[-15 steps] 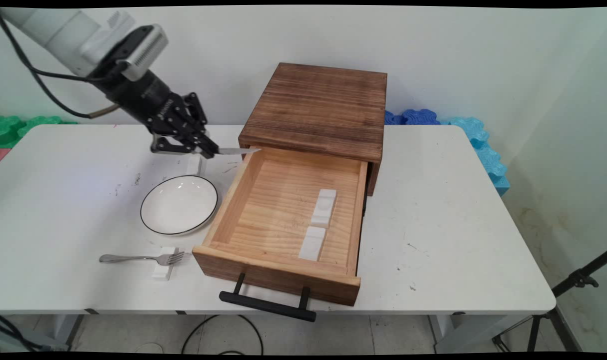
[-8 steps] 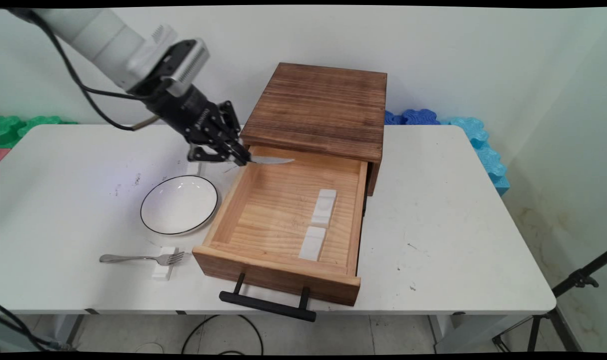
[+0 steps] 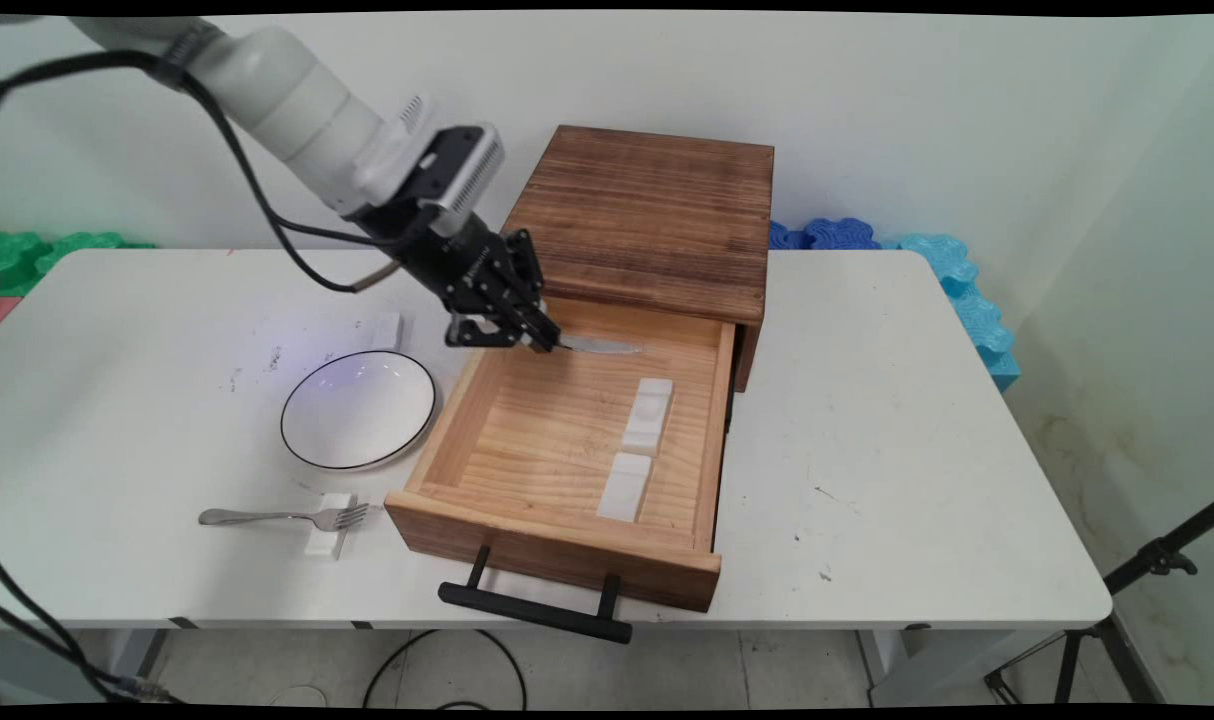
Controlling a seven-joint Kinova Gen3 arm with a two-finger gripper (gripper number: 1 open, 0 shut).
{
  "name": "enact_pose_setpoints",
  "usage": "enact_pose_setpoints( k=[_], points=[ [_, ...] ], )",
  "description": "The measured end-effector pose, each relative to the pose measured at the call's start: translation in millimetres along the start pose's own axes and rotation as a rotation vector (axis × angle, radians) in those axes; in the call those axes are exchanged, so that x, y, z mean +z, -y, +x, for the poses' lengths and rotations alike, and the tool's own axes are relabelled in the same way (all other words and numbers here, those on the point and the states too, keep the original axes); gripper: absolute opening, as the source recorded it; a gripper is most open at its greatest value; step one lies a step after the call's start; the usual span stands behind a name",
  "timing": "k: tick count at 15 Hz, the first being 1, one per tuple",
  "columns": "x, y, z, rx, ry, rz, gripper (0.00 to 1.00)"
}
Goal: Place the picked object into the drawer
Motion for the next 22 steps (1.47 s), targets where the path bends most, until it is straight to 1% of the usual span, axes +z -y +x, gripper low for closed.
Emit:
enact_pose_setpoints(
  k=[4, 10, 15, 22],
  points=[
    [26.8, 6.4, 6.9, 0.012, 0.011, -0.001, 0.0],
    [57.4, 11.4, 10.7, 0.007, 0.03, -0.004, 0.0],
    [80.8, 14.6, 9.1, -0.018, 0.046, -0.002, 0.0],
    [105.3, 18.3, 5.7, -0.059, 0.06, 0.003, 0.0]
  ],
)
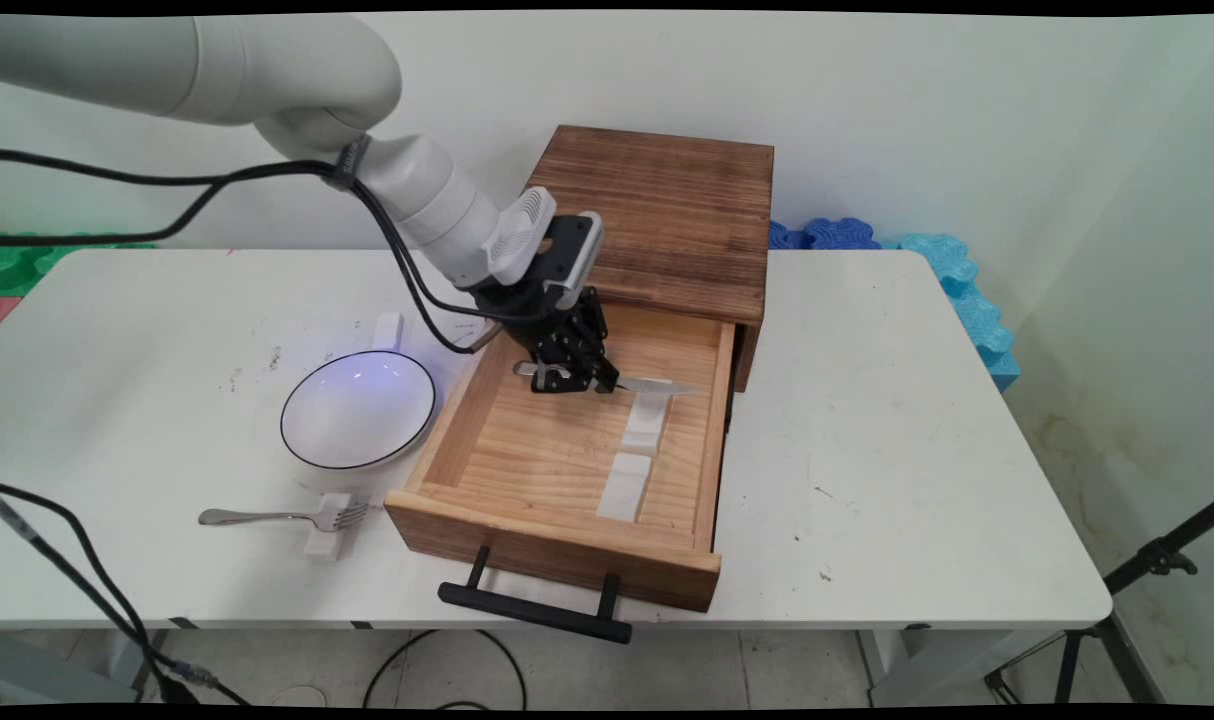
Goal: Place the picked object into the drawer
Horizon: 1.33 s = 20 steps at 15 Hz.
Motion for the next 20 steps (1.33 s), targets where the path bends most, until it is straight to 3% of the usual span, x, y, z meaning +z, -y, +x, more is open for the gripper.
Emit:
enact_pose_setpoints(
  k=[20],
  points=[
    [39.5, 2.2, -8.9, -0.047, 0.008, 0.004, 0.0]
  ],
)
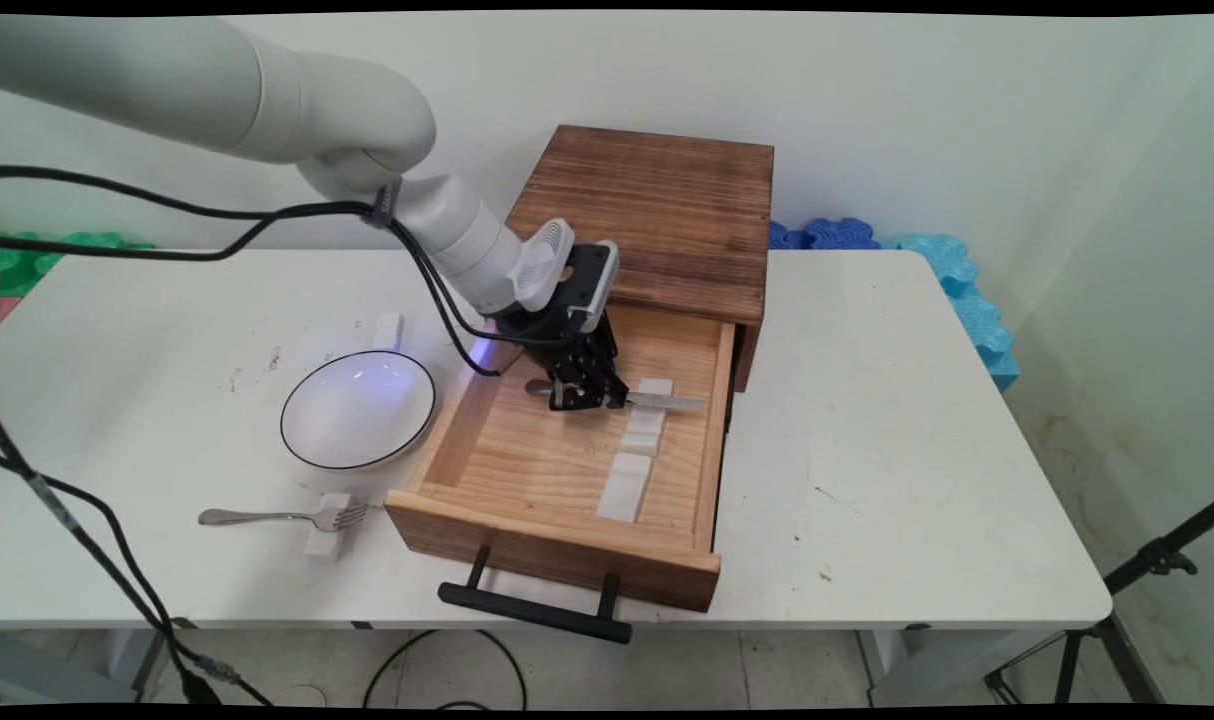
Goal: Place the picked object into the drawer
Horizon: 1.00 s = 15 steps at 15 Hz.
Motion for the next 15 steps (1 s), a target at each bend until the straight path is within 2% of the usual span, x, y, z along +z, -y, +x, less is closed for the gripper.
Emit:
enact_pose_setpoints(
  k=[12, 13, 15],
  points=[
    [13.3, 3.7, -4.0, -0.01, -0.005, 0.005, 0.0],
    [14.1, 3.8, -4.3, -0.011, -0.006, 0.005, 1.0],
    [15.2, 4.3, -4.2, -0.012, -0.008, 0.004, 1.0]
  ],
)
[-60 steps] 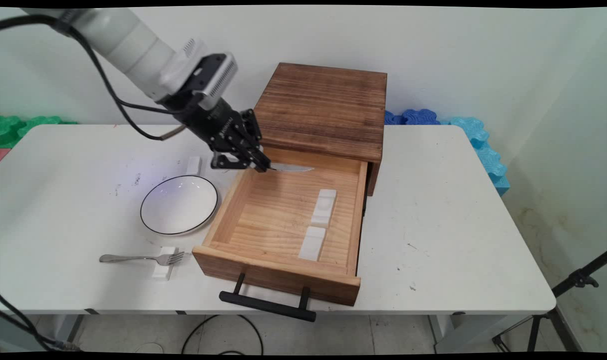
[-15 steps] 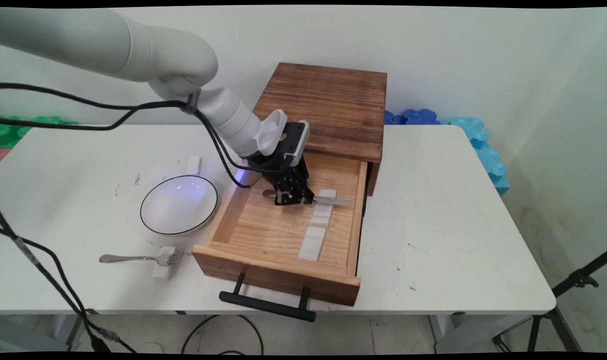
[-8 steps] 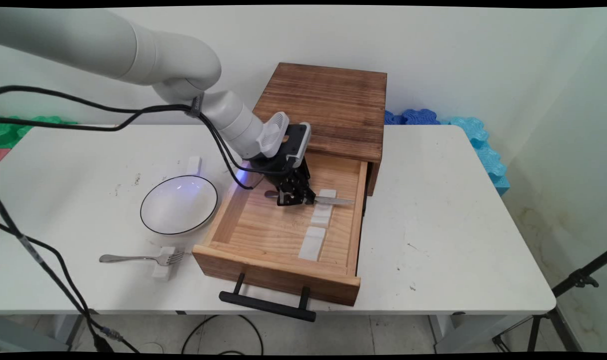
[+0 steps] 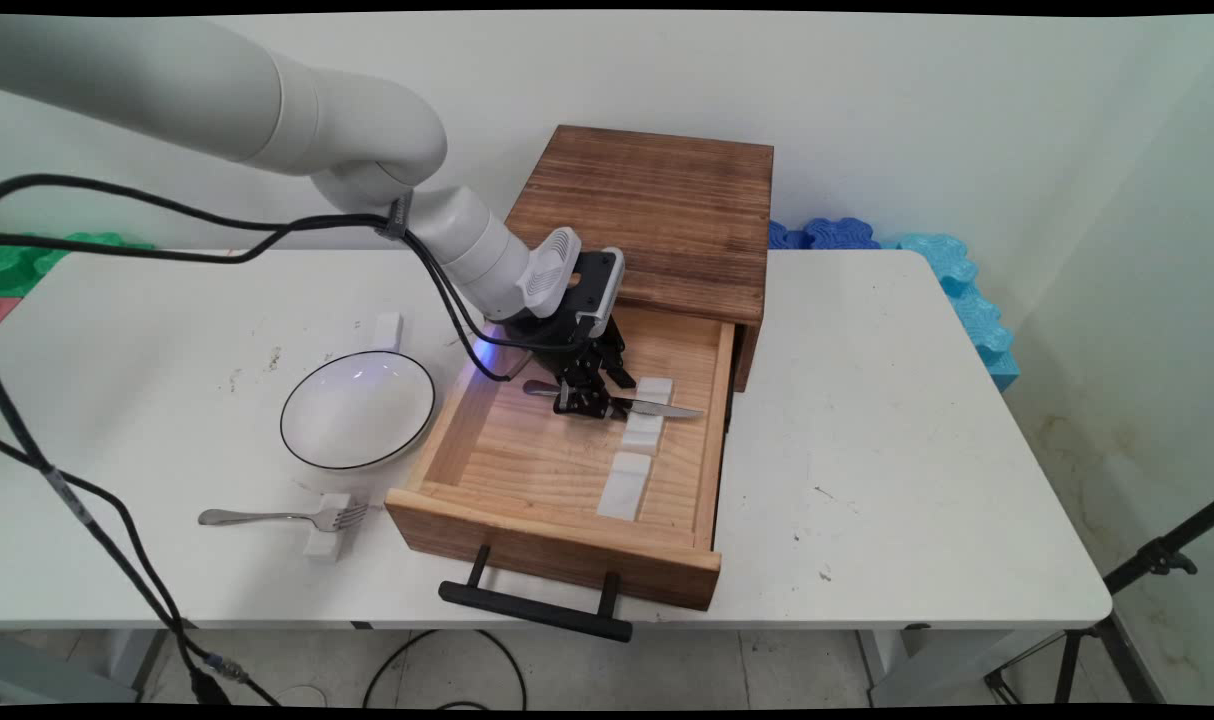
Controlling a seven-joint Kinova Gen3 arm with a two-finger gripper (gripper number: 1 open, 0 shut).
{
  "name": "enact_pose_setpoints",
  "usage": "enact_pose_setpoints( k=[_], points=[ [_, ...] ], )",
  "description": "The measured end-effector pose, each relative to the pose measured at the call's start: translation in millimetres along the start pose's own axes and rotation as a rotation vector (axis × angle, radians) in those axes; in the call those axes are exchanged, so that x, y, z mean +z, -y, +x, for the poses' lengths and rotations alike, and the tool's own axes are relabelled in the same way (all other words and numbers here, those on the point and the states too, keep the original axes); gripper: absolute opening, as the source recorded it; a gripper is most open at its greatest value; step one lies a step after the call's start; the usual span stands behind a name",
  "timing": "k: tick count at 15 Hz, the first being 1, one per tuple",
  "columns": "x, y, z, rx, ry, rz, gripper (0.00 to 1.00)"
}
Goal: Place the picked object into the drawer
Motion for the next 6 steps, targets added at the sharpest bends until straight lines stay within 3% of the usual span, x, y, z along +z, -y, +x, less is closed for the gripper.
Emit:
enact_pose_setpoints(
  k=[6],
  points=[
    [1.7, 0.7, -1.0, -0.002, -0.006, 0.0, 1.0]
  ],
)
